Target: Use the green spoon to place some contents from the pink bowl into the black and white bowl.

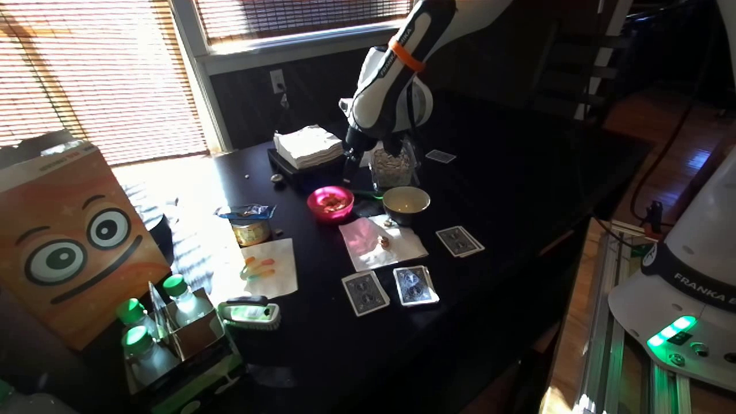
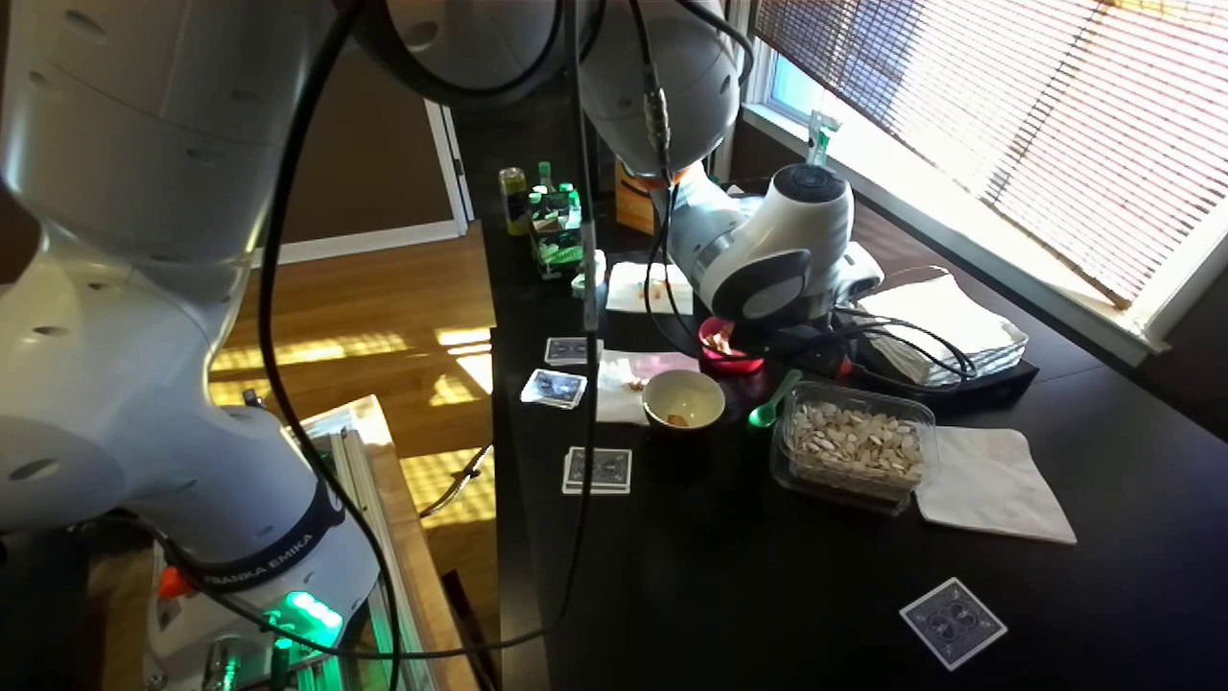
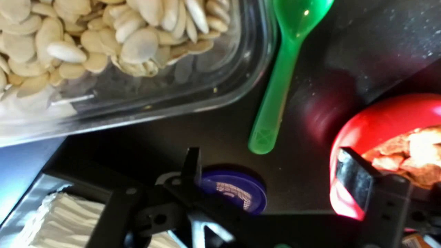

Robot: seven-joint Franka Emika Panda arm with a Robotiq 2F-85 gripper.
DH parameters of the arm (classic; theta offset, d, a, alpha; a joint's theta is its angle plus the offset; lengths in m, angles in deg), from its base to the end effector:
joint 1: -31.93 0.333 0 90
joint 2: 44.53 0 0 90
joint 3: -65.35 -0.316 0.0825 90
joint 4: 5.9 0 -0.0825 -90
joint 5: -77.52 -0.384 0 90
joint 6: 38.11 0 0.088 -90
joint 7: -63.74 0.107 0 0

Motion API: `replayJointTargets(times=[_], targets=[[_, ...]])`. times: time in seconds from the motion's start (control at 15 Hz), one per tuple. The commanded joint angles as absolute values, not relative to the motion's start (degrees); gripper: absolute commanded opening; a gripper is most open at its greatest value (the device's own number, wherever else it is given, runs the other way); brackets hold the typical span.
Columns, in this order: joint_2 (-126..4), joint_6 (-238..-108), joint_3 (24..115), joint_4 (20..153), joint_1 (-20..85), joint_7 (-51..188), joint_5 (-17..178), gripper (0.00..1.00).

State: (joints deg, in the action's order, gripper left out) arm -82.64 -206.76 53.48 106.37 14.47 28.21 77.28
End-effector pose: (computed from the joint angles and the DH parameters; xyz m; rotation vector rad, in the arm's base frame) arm 0.6368 -0.0697 0.1716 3.0101 0.6955 0.5503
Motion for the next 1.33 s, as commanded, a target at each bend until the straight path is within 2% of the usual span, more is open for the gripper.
replayJointTargets(times=[0.0, 0.33, 0.53, 1.0, 1.27], targets=[[-80.54, -208.22, 53.08, 106.97, 14.2, 30.24, 78.49, 1.0], [-74.06, -206.83, 56.2, 109.93, 16.67, 35.54, 78.67, 1.0], [-68.55, -202.59, 61.54, 112.47, 21.0, 42.9, 79.55, 1.0], [-58.72, -177.22, 59.8, 113.61, 21.66, 43.68, 70.73, 1.0], [-55.21, -174.38, 61.36, 115.44, 24.27, 47.81, 70.18, 1.0]])
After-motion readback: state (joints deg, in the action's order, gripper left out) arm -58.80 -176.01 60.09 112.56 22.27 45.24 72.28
